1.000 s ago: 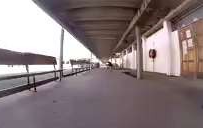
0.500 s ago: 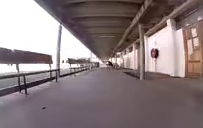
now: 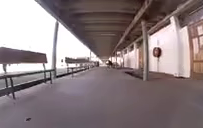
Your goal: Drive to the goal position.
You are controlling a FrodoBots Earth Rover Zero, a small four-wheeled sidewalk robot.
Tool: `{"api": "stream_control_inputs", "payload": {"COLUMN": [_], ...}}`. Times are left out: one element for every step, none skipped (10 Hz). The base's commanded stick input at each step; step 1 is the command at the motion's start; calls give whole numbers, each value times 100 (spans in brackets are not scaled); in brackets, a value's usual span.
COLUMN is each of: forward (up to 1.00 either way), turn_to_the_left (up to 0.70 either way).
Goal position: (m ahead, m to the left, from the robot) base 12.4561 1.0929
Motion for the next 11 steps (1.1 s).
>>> {"api": "stream_control_inputs", "payload": {"forward": [70,70,70,70,70,70,70,70,70,70,70], "turn_to_the_left": [0,0,0,0,0,0,0,0,0,0,0]}}
